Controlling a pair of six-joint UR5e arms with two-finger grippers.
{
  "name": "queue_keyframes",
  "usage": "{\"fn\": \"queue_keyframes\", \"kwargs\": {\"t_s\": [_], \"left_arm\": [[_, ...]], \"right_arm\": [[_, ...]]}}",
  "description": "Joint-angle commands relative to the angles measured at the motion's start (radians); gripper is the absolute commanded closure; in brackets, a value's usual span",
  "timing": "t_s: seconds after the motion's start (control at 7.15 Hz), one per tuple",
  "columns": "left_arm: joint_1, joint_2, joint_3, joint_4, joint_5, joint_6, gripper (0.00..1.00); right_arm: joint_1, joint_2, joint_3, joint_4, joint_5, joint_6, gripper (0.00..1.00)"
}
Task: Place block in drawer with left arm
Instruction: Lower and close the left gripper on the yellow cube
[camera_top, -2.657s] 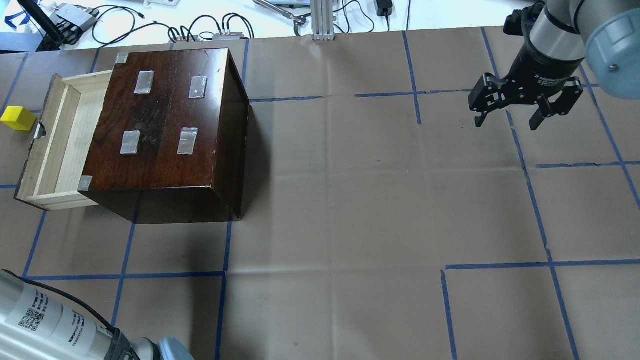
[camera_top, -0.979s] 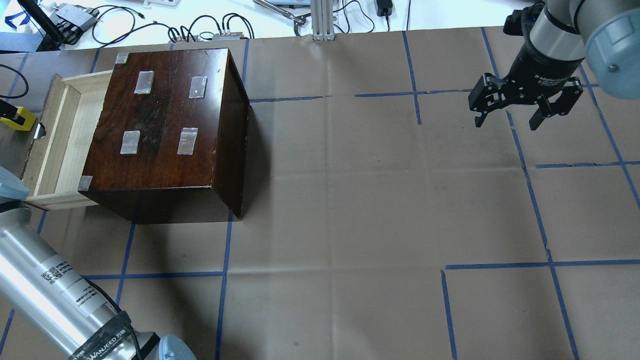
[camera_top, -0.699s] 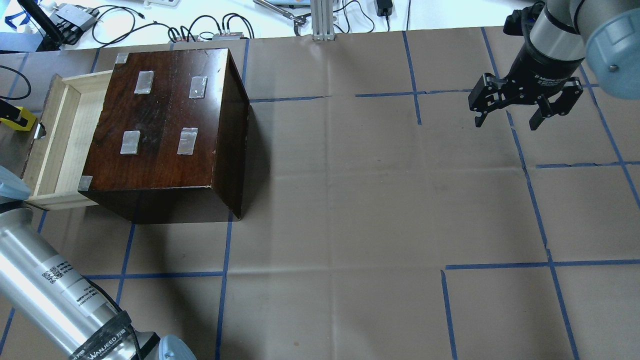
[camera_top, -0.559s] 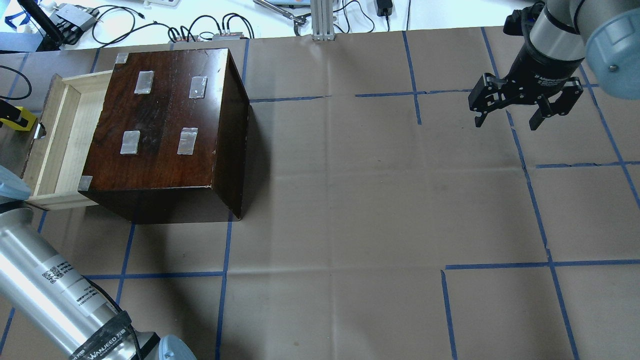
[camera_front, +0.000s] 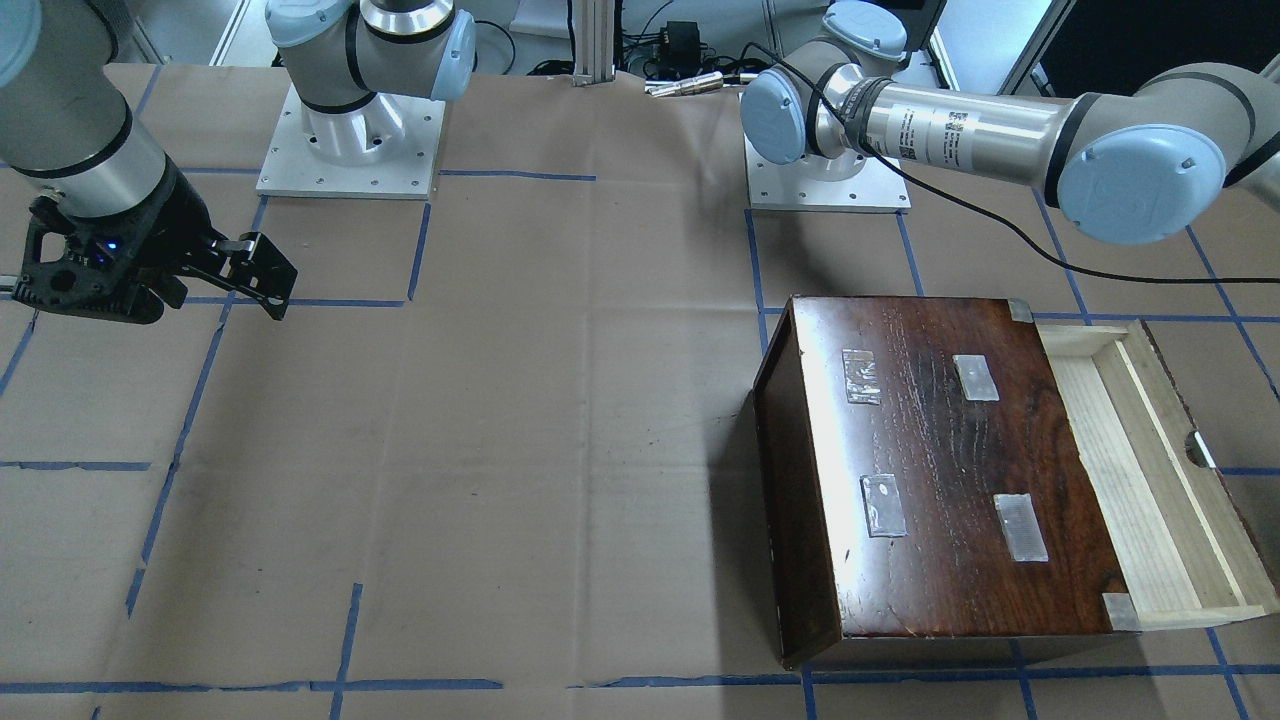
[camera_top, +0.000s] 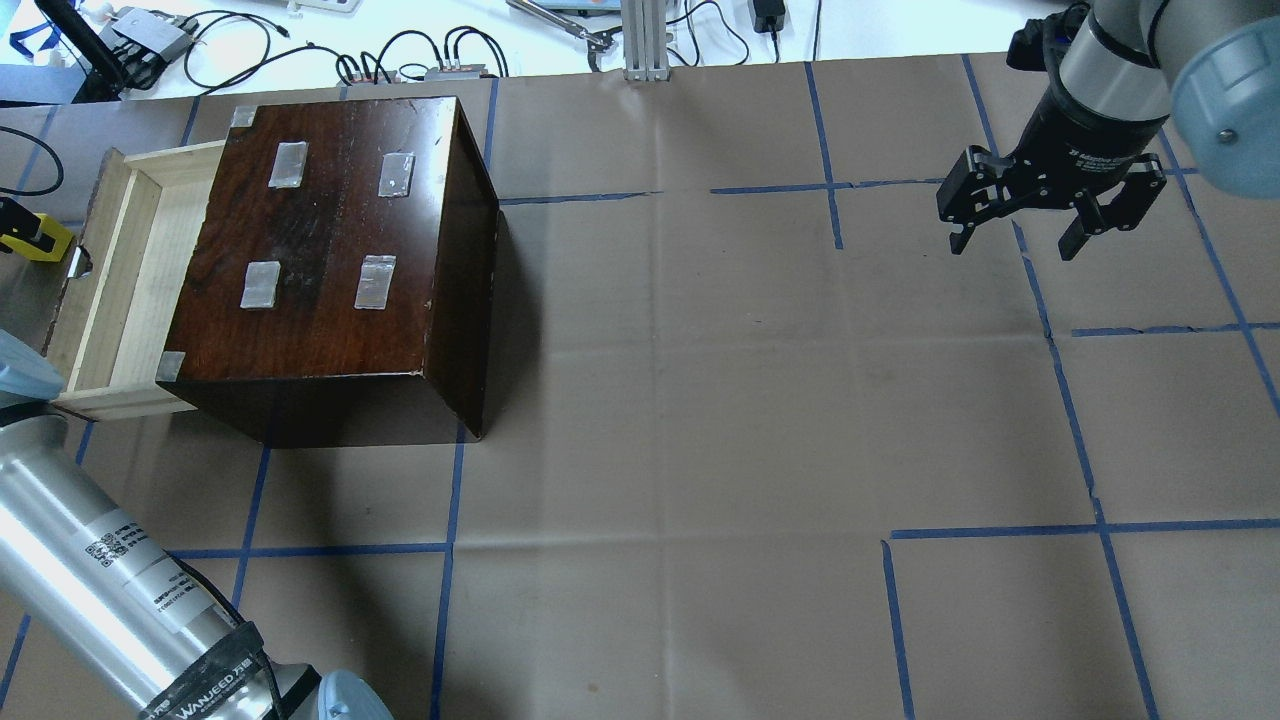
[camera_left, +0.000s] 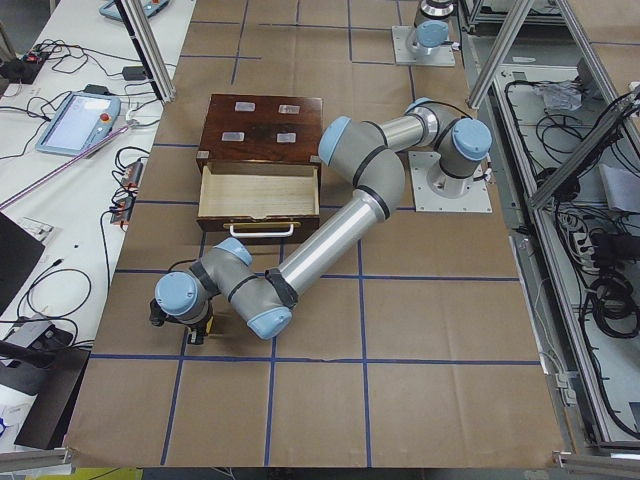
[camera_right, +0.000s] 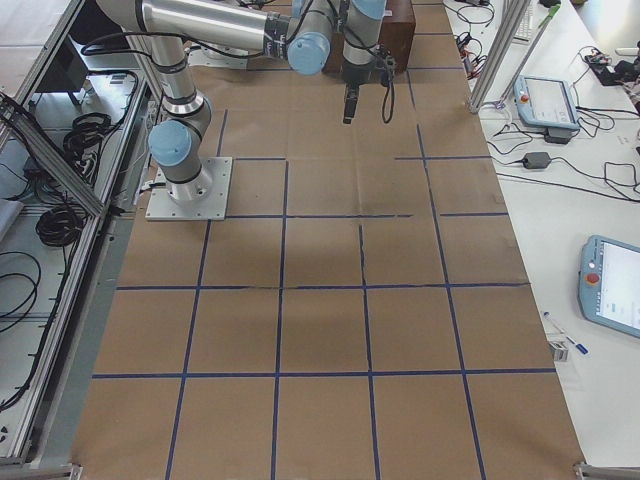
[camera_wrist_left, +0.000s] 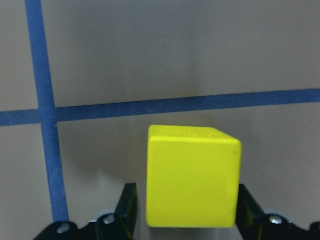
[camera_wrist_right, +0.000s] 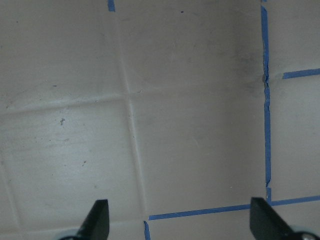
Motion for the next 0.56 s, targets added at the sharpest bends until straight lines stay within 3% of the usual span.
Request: {"fn": "queue_keyframes", "kwargs": {"t_s": [0.0,0.28,0.42], "left_arm": [[-0.001,0.0,0.001,0.002,-0.003,-0.014,0.51],[-0.002,0.006,0.001,0.002,-0.003,-0.019,0.71],[-0.001,0.028,0.001,-0.001,0.003,-0.016,0.75]], "right_arm": [[0.0,0.0,-0.001,0.0,0.0,0.0,0.0],[0.0,0.0,0.0,0.0,0.0,0.0,0.0],[0.0,0.0,0.0,0.0,0.0,0.0,0.0]]}}
